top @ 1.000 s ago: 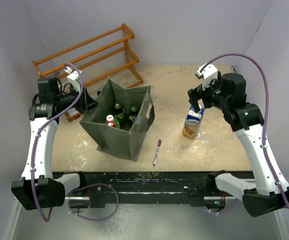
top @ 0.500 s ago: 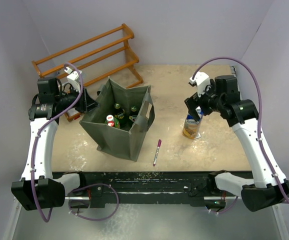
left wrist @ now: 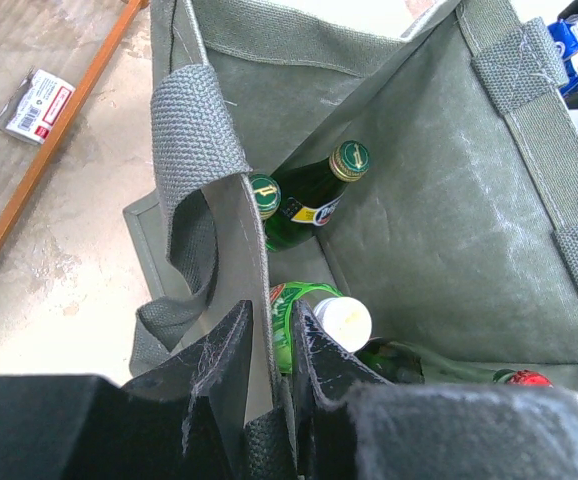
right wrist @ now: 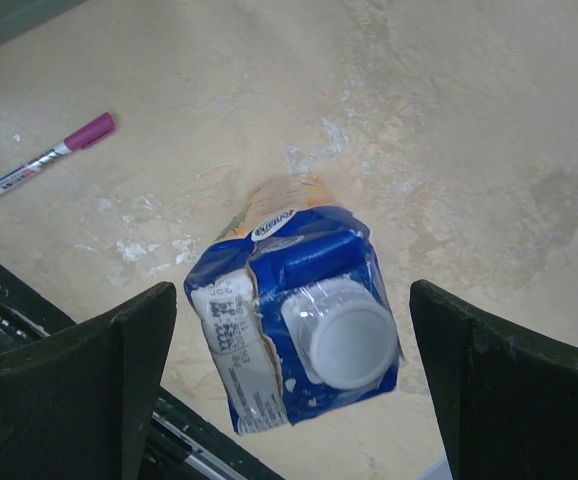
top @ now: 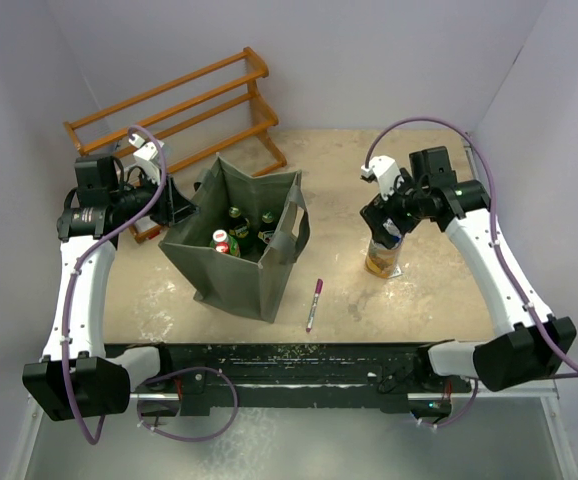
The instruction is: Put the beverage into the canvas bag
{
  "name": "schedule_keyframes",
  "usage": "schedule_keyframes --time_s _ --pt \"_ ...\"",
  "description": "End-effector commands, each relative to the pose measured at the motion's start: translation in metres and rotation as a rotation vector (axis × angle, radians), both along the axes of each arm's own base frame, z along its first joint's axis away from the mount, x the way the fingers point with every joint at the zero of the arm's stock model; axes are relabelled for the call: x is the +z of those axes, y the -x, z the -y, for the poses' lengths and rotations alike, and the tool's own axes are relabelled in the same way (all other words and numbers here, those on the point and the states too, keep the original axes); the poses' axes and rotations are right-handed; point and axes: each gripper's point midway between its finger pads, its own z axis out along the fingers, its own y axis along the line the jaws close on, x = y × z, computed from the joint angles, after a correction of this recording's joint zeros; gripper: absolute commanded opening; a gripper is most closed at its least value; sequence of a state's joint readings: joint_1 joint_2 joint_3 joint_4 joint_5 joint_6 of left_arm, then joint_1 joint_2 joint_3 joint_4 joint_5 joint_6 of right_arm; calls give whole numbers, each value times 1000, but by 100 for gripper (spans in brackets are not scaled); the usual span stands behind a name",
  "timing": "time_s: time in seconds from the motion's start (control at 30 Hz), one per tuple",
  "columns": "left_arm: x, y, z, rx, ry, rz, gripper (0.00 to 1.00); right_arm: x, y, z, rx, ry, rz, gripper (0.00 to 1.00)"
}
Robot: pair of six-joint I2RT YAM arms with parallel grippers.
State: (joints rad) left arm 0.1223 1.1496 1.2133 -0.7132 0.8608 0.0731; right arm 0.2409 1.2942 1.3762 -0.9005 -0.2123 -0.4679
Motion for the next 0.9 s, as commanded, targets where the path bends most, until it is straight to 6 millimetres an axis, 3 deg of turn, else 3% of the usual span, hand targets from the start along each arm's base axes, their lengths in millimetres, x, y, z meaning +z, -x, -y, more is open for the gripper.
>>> schedule_keyframes --time_s 0.0,0.53,0.87 --pt "11 -3 -1 -9 -12 61 25 -5 5 -4 65 2 -38 99" --pt "9 -4 -1 -10 -13 56 25 -14 6 -8 80 -18 -40 88" --pt "9 -6 -1 -10 -10 60 25 -11 5 -10 85 -30 -35 73"
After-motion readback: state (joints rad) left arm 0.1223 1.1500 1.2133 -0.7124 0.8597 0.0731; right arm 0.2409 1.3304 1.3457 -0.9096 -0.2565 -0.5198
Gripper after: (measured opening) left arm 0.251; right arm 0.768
